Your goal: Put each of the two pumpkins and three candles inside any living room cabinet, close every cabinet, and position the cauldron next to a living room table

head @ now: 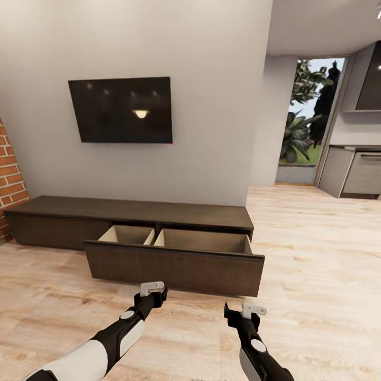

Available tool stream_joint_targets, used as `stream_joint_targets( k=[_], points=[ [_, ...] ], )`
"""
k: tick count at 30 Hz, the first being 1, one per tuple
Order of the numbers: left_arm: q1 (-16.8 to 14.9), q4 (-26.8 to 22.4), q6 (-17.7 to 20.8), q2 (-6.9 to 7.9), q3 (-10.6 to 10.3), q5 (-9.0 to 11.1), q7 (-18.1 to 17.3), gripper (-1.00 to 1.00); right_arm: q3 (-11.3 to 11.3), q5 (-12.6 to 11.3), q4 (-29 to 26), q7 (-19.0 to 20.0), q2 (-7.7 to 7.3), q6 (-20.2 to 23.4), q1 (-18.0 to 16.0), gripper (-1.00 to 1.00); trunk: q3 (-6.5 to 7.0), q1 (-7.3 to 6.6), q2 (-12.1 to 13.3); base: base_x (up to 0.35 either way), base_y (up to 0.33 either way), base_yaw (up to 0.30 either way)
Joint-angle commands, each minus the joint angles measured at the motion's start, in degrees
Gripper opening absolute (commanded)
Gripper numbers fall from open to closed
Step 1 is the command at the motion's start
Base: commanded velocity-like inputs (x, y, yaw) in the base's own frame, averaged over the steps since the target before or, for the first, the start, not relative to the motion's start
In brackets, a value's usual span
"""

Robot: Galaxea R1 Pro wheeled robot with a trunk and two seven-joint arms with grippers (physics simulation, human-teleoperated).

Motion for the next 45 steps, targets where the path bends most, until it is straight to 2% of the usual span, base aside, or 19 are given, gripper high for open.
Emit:
stream_joint_targets(
  k=[1, 3, 9, 15, 20, 38, 45],
  points=[
    [-0.1, 0.0, -0.3, 0.02, -0.5, 0.3, 0.3, 1.0, 0.3, -0.6, 0.0, -0.3, -0.03, -0.3, 0.0, 1.0, -0.24, 0.21, -0.4, 0.0, 0.0, 0.0],
    [0.0, 0.0, -0.3, 0.02, -0.7, 0.3, 0.3, 1.0, 0.3, -0.6, 0.0, -0.3, -0.03, -0.2, -0.1, 1.0, -0.6, 0.65, -1.2, 0.0, 0.0, 0.0],
    [-0.1, 0.0, -0.3, 0.01, -1.0, 0.3, 0.3, 1.0, 0.2, -0.6, 0.0, -0.3, -0.04, -0.2, 0.0, 1.0, -0.6, 0.65, -1.2, 0.0, 0.0, 0.0],
    [0.0, 0.0, -0.3, -0.14, -3.3, 0.3, 0.4, 1.0, 0.2, -0.6, 0.0, -0.2, -0.03, -0.2, -0.1, 1.0, -0.6, 0.65, -1.2, 0.002, 0.0, 0.0],
    [0.0, 0.0, -0.4, -0.16, -4.1, 0.3, 0.4, 1.0, 0.2, -0.6, 0.0, -0.2, -0.03, -0.2, 0.0, 1.0, -0.6, 0.65, -1.2, 0.155, 0.0, 0.0],
    [0.0, 0.0, -0.4, -0.11, -4.4, 0.3, 0.4, 1.0, 0.1, -0.6, 0.0, -0.3, -0.03, -0.1, -0.1, 1.0, -0.6, 0.65, -1.2, 0.286, 0.0, 0.0],
    [0.0, 0.0, -0.8, -0.15, -4.4, 0.3, 0.4, 1.0, 0.0, -0.7, 0.0, -0.3, -0.03, -0.1, 0.0, 1.0, -0.6, 0.65, -1.2, 0.075, 0.0, 0.0]
  ],
)
